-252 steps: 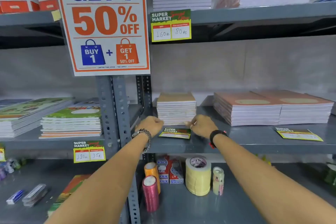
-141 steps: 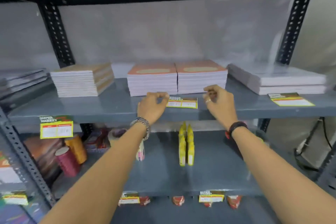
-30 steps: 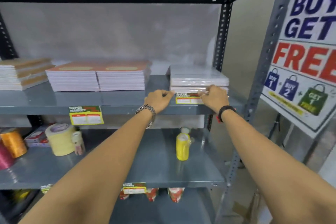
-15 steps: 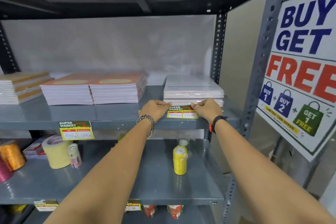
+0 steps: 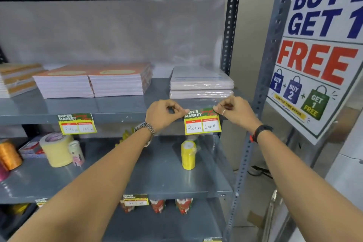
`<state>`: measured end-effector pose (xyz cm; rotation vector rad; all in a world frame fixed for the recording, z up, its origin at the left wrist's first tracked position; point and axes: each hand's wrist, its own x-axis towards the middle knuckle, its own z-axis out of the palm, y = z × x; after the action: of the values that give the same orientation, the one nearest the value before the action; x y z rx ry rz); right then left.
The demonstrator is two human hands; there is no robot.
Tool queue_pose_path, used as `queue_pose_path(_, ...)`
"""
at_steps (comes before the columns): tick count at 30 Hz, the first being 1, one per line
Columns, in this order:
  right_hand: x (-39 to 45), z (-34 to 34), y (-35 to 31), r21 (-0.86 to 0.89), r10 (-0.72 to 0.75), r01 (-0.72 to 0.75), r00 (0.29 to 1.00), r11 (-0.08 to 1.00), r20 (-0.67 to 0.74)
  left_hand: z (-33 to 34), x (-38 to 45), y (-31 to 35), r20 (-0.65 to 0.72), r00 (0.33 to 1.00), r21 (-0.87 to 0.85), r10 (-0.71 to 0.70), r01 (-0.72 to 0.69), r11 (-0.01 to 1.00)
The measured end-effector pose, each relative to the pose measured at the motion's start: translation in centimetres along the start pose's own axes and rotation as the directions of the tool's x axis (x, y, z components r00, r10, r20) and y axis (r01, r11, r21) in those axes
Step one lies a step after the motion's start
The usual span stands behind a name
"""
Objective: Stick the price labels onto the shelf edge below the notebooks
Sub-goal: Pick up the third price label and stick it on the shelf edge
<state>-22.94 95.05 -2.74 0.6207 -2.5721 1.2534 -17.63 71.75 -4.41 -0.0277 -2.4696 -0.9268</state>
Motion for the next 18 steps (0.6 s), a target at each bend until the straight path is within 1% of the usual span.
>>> queue_pose_path(2,-0.1,-0.1,0.2,-0.052,-0.041,0.040,0.999,0.998,-0.007,0.4,-0.2,0.1,-0.019,0.999,0.011,0.029,-0.029,1.000)
queue_pose_path(5,-0.1,0.0,0.5,-0.131,-0.104,0.100,0.994,0.986,-0.021,0.8,-0.2,0.3,-0.071,0.997,0.045,0.018,-0.015,0.999)
queue_pose_path(8,-0.1,0.1,0.8,-0.190,-0.157,0.149,0.987,0.971,-0.027,1.2,-0.1,0.4,-0.085,0.996,0.065,0.012,-0.006,0.998)
queue_pose_path(14,-0.4,0.6,1.0,-0.232,-0.202,0.183,0.978,0.955,-0.060,1.4,-0.1,0.4,-0.103,0.995,0.062,0.016,-0.009,0.998)
queue_pose_path(18,-0.8,1.3,1.1,-0.259,-0.203,0.172,0.974,0.951,-0.100,1.4,-0.1,0.5,-0.103,0.995,0.082,0.007,0.001,0.997)
